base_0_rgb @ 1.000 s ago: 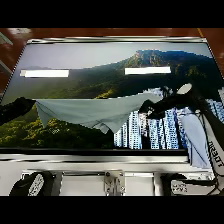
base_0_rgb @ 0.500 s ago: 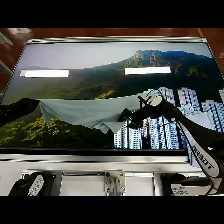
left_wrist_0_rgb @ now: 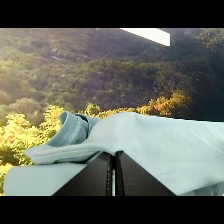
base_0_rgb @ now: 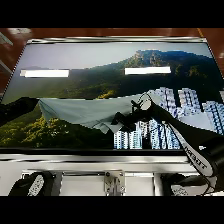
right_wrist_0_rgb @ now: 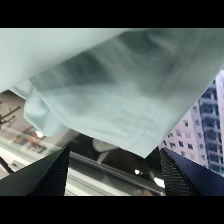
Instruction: Fold the shirts.
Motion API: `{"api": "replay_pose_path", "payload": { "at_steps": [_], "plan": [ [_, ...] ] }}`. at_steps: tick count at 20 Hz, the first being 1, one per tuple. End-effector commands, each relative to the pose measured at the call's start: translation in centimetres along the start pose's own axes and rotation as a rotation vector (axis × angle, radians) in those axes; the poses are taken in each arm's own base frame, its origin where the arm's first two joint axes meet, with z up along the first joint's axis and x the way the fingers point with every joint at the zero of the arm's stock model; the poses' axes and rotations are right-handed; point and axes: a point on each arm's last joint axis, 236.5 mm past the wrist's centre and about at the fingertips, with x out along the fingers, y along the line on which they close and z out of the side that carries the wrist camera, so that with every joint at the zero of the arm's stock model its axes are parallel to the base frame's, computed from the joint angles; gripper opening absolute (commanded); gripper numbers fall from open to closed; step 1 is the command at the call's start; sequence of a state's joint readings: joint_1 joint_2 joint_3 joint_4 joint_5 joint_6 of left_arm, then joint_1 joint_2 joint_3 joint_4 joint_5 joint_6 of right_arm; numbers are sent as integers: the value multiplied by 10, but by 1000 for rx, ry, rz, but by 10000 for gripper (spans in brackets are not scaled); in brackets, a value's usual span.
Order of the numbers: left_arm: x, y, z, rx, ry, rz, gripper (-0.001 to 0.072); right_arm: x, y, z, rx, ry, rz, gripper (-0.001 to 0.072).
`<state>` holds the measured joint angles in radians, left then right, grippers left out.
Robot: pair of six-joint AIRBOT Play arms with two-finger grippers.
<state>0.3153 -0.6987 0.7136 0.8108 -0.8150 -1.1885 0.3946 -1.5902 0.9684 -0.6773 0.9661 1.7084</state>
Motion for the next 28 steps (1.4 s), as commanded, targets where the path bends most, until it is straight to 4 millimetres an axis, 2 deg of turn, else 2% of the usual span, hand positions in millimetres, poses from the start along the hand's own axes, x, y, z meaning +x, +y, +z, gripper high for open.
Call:
{"api": "replay_pose_path", "payload": {
  "at_steps": [1, 2, 4, 5, 7, 9, 10, 11, 12, 15, 17, 19, 21, 22, 23, 25, 26, 27, 28],
  "plan": [
    [0, 0, 1, 3, -4, 2, 38, 9, 0, -3, 21, -6, -20, 670],
    [0, 0, 1, 3, -4, 2, 38, 12, 2, -3, 24, -15, -20, 670],
    [-1, 0, 1, 4, -5, 1, 38, 18, 8, 2, 44, -59, -15, 599],
    [-1, 0, 1, 4, -5, 1, 38, 19, 10, 5, 61, -79, -11, 598],
    [-1, 0, 1, 5, -7, 1, 38, 18, 11, 14, 105, -113, -1, 462],
    [-1, 0, 1, 5, -7, 1, 38, 17, 12, 20, 144, -139, 9, 433],
    [-1, 0, 1, 5, -7, 1, 38, 17, 12, 20, 149, -140, 9, 256],
    [-1, 0, 1, 5, -7, 1, 38, 17, 12, 21, 152, -142, 10, 123],
    [-1, 0, 1, 5, -7, 1, 38, 17, 12, 21, 151, -144, 11, 67],
    [-1, 0, 2, 6, -8, 1, 38, 8, 20, 17, 85, -124, 19, 66],
    [-4, -3, 8, 39, -21, -2, 38, -16, 30, 14, -34, -109, 19, 66],
    [-16, -15, 35, 122, -78, -9, 38, -63, 47, 15, -219, -151, 6, 66],
    [-46, -38, 85, 193, -201, -16, 37, -139, 78, 19, -441, -272, 22, 66],
    [-73, -56, 119, 239, -292, -19, 38, -191, 101, 16, -555, -366, 44, 66],
    [-104, -76, 149, 285, -384, -22, 38, -246, 123, 11, -650, -491, 62, 66],
    [-186, -127, 202, 400, -597, -26, 38, -379, 170, -15, -815, -857, 81, 66],
    [-231, -156, 220, 459, -701, -32, 38, -450, 191, -43, -882, -1073, 83, 66],
    [-279, -188, 231, 525, -809, -41, 38, -509, 206, -77, -929, -1257, 86, 66],
    [-324, -219, 236, 587, -908, -54, 38, -559, 217, -119, -974, -1425, 80, 66]
  ]
}}
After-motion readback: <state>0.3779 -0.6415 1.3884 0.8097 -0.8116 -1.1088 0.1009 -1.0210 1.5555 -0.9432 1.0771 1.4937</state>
